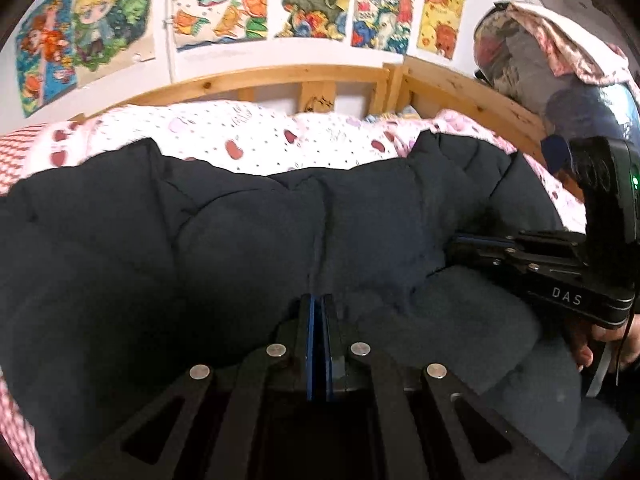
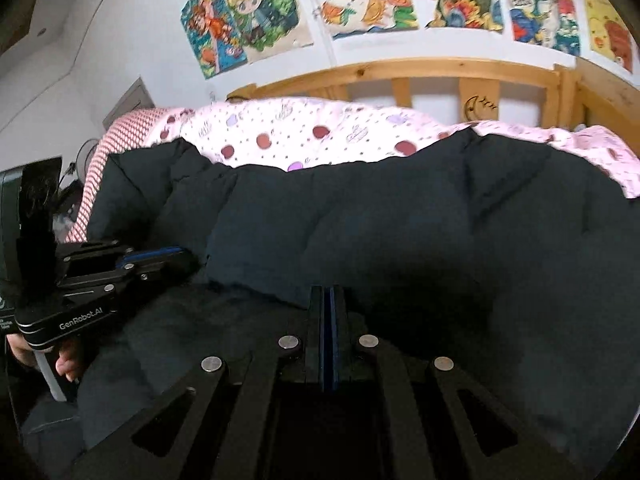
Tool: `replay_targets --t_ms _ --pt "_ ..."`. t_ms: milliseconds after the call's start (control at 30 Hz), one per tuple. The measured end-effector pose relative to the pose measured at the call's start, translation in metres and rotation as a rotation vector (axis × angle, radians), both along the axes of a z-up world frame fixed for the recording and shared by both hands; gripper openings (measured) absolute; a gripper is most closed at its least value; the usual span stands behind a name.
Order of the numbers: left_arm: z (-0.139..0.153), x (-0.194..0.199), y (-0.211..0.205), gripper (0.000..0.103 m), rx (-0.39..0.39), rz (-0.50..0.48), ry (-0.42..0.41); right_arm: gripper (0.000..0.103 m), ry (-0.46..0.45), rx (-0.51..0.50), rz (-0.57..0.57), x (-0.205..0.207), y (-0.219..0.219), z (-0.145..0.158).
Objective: Fold large clothes
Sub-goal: 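Carry the held hem over the collar and lower it with both grippers, then open both grippers to release the folded hem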
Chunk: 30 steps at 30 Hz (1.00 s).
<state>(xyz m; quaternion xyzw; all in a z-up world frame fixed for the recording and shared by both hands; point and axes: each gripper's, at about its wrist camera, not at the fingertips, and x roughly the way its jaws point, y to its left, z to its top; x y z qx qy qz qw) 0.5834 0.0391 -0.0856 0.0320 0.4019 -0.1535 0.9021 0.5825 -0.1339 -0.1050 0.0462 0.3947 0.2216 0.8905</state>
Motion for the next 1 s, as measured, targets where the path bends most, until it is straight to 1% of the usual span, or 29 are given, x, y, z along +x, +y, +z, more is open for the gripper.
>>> replay_targets --t_ms 67,133,167,200,233,267,300,333,367,467,500,533,567,600,633,667,767,833,900,1000 --pt "0.008 -0.012 0.003 0.005 -0.009 0.019 -0.008 0.003 -0.006 -0.001 -0.012 0.003 -0.017 0.003" --pt "0.013 -0.023 0.006 0.008 -0.012 0.029 -0.019 0.004 -0.022 -0.013 -0.024 -0.004 -0.023 0.012" --pt "0.017 -0.029 0.004 0.013 -0.014 0.030 -0.025 0.006 -0.030 -0.018 -0.029 -0.009 -0.031 0.013" --pt "0.021 -0.035 0.002 0.023 -0.013 0.032 -0.031 0.015 -0.036 -0.020 -0.033 -0.014 -0.035 0.018" --pt "0.025 -0.040 0.003 0.036 -0.015 0.036 -0.036 0.023 -0.047 -0.019 -0.039 -0.021 -0.038 0.025" --pt "0.030 -0.048 0.003 0.043 -0.022 0.042 -0.050 0.042 -0.054 -0.015 -0.043 -0.020 -0.041 0.029" --pt "0.036 -0.055 0.004 0.056 -0.038 0.048 -0.067 0.051 -0.073 -0.007 -0.051 -0.027 -0.046 0.036" --pt "0.041 -0.062 0.005 0.060 -0.055 0.054 -0.082 0.051 -0.092 -0.001 -0.058 -0.035 -0.050 0.043" --pt "0.045 -0.064 0.005 0.063 -0.068 0.061 -0.090 0.051 -0.096 0.000 -0.061 -0.031 -0.046 0.048" --pt "0.057 -0.077 0.006 0.065 -0.089 0.085 -0.095 0.051 -0.114 0.007 -0.071 -0.041 -0.051 0.061" --pt "0.060 -0.082 0.007 0.069 -0.089 0.088 -0.099 0.051 -0.123 0.011 -0.075 -0.048 -0.055 0.068" --pt "0.065 -0.089 0.007 0.075 -0.091 0.090 -0.108 0.052 -0.127 0.014 -0.077 -0.051 -0.055 0.070" --pt "0.069 -0.094 0.007 0.078 -0.094 0.091 -0.117 0.057 -0.130 0.017 -0.079 -0.055 -0.056 0.073" --pt "0.074 -0.102 0.007 0.085 -0.100 0.097 -0.130 0.065 -0.136 0.024 -0.080 -0.061 -0.059 0.079" --pt "0.079 -0.107 0.008 0.089 -0.108 0.104 -0.141 0.069 -0.145 0.027 -0.081 -0.068 -0.060 0.083" --pt "0.084 -0.114 0.009 0.091 -0.118 0.109 -0.149 0.072 -0.158 0.025 -0.082 -0.076 -0.062 0.089" --pt "0.097 -0.132 0.011 0.094 -0.136 0.121 -0.163 0.076 -0.184 0.013 -0.076 -0.096 -0.064 0.103" --pt "0.108 -0.147 0.011 0.096 -0.138 0.124 -0.175 0.080 -0.199 0.013 -0.075 -0.111 -0.066 0.112" --pt "0.116 -0.160 0.010 0.099 -0.131 0.124 -0.187 0.084 -0.215 0.016 -0.075 -0.126 -0.068 0.121" --pt "0.130 -0.185 0.006 0.103 -0.107 0.119 -0.224 0.086 -0.239 0.018 -0.070 -0.152 -0.071 0.135"
